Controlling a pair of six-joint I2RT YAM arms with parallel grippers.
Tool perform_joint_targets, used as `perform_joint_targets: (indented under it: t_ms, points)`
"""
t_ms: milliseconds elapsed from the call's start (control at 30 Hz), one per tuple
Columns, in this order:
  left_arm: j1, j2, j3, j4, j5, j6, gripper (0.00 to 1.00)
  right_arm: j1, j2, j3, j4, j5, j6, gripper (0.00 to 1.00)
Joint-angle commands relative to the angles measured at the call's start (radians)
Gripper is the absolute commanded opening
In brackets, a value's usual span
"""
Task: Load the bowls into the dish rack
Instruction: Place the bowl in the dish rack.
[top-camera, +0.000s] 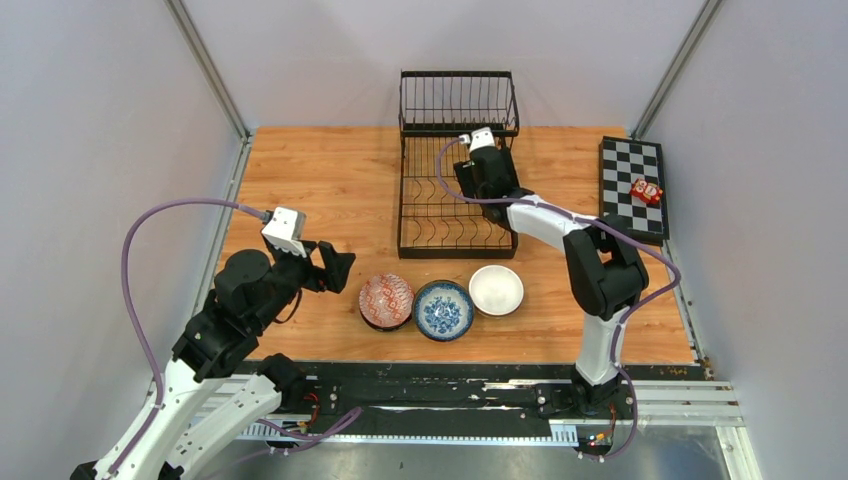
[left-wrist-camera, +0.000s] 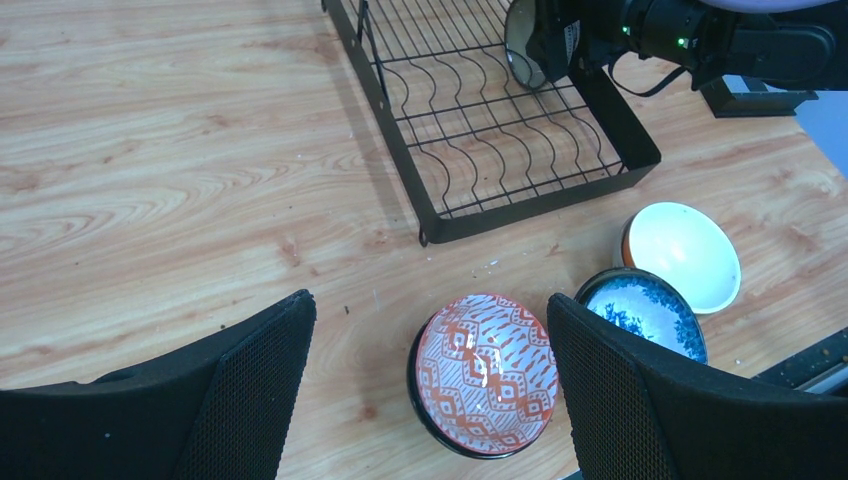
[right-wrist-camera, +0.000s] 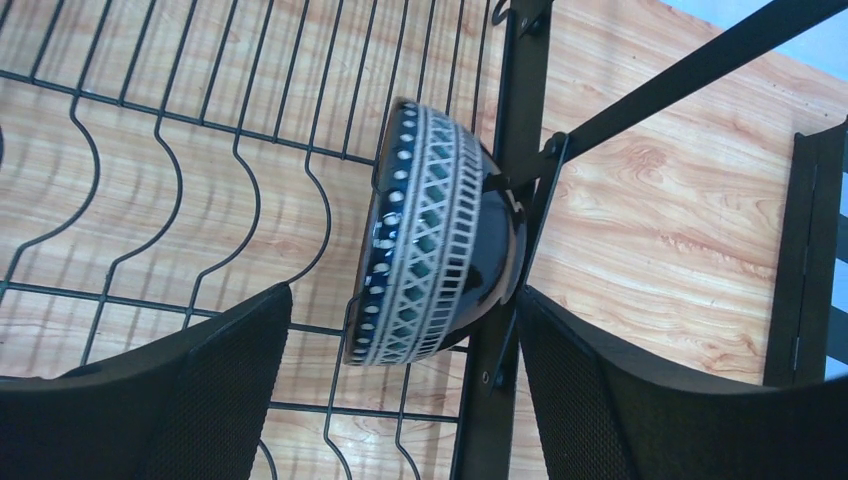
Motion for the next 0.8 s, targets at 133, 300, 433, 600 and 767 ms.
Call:
perform_joint_targets:
  t_ms: [133,300,433,600,767]
  points:
    - [0.000,-0.015,-0.014,-0.006,-0.010,0.011,0.87,-0.006,-0.072,-0.020,-0.006,0.006,0.027,0.85]
    - [0.001,-0.015,-0.014,-0.006,-0.011,0.012,0.87,0.005,-0.100,-0.030,-0.019,0.006,0.035,0.84]
    - [0.001,-0.016,-0.015,-0.006,-0.014,0.010,0.87,0.019,-0.154,-0.061,-0.026,0.006,0.048,0.84]
    - [0.001,-0.013,-0.015,-0.006,-0.013,0.010,0.87,0.039,-0.241,-0.106,-0.068,-0.026,0.100,0.84]
    - [0.001,-0.006,-0.017,-0.009,-0.014,0.013,0.87,0.068,-0.368,-0.184,-0.116,-0.057,0.152,0.82]
